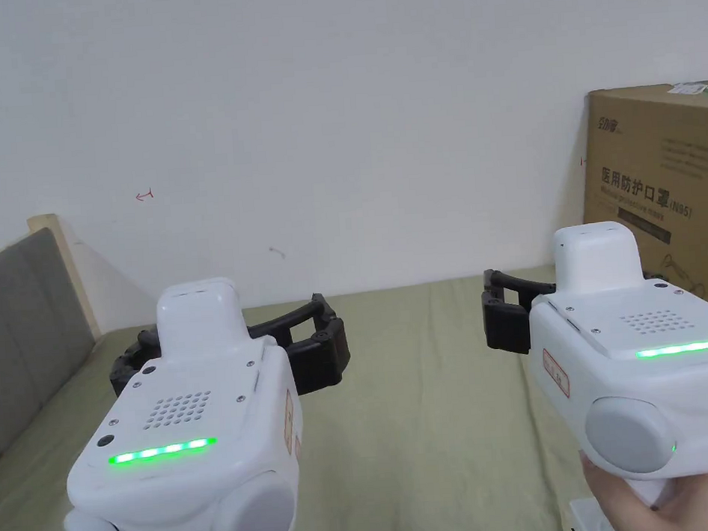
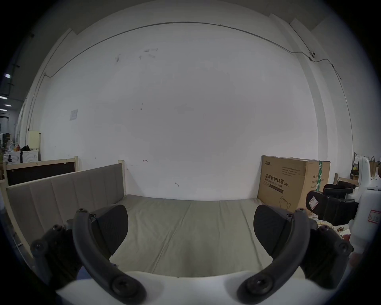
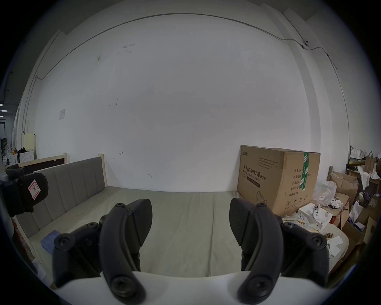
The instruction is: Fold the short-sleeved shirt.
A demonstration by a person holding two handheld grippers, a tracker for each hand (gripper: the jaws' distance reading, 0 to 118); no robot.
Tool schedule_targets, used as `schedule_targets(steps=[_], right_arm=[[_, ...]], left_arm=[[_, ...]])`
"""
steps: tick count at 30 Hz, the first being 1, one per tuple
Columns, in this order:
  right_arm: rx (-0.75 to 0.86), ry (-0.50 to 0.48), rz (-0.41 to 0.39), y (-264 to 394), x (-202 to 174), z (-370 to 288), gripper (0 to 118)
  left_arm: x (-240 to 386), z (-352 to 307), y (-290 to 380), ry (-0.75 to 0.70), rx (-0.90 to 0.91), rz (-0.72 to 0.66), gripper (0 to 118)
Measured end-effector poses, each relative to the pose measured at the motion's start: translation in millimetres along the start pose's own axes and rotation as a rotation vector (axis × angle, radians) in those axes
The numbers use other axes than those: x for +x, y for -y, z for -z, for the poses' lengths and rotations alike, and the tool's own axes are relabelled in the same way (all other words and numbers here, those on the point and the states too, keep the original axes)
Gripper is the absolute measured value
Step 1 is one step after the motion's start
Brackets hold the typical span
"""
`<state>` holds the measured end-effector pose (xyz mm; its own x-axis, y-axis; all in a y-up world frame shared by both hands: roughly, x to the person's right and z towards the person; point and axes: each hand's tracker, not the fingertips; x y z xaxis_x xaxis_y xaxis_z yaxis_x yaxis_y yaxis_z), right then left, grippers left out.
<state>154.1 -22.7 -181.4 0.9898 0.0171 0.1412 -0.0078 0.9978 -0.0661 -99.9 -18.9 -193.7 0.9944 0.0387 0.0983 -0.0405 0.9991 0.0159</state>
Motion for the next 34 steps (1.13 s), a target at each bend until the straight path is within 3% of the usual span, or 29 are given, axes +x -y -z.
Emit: schedule_targets(steps=[20, 34], right_arm=[[-0.021, -0.021, -0.02, -0.8, -4.5, -0.4, 84], [-0.028, -0.025, -0.005, 2.1, -5.8, 1.8, 84]], left_arm=[[-3.3, 12.2, 0.1, 0.012, -0.135, -0.082, 118], [-2.4, 11.4, 2.6, 0.01, -0.115, -0.08, 118]])
